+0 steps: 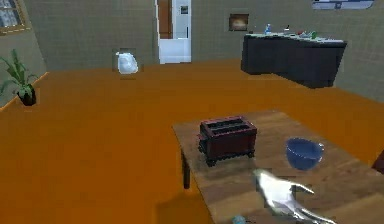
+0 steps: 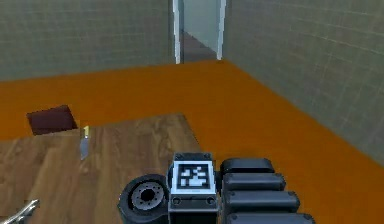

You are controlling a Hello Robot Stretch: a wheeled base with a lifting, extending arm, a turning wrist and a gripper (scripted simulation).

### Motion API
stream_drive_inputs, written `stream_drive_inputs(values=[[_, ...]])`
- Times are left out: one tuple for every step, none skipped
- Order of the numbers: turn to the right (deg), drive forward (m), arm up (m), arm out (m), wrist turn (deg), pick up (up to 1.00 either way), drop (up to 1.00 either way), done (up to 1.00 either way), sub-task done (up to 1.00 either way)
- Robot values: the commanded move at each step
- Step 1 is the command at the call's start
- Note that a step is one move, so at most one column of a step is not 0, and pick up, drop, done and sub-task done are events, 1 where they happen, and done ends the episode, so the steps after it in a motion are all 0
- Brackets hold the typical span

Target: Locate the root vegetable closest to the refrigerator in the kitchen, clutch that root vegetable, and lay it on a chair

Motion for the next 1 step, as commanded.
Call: stream_drive_inputs(values=[[-3.0,0.0,0.0,0.0,0.0,0.0,0.0,0.0,0.0]])
